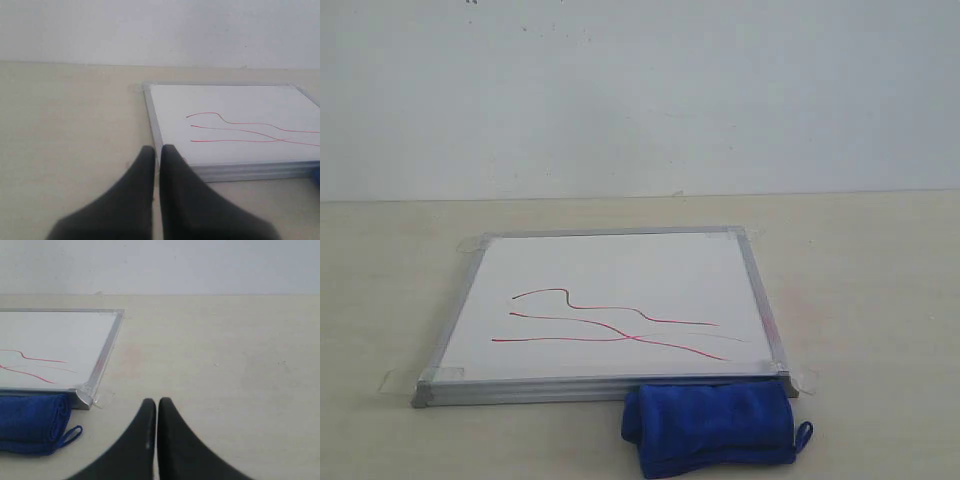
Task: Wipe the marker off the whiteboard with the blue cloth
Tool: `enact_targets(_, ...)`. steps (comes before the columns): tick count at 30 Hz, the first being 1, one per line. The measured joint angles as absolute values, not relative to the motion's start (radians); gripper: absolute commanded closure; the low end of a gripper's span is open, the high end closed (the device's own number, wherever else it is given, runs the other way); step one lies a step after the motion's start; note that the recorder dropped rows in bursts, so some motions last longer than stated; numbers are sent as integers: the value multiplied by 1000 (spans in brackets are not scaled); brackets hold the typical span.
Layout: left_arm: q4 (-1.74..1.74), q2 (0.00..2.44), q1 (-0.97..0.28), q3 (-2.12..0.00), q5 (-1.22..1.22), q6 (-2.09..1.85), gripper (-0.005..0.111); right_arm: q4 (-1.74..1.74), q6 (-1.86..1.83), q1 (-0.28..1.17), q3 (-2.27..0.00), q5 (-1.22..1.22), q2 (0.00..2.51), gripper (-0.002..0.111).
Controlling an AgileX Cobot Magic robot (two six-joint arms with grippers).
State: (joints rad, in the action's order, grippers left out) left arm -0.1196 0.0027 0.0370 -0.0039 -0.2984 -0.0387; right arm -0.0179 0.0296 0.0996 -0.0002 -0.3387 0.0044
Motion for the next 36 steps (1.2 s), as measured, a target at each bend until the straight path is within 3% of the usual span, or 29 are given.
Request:
enact_targets(24,-120,3,37,-4,-298,-39,103,-18,30,100,0,-324,4,107)
enact_targets(36,-120,3,37,-4,-298,-39,103,-18,9,100,0,-11,4,107)
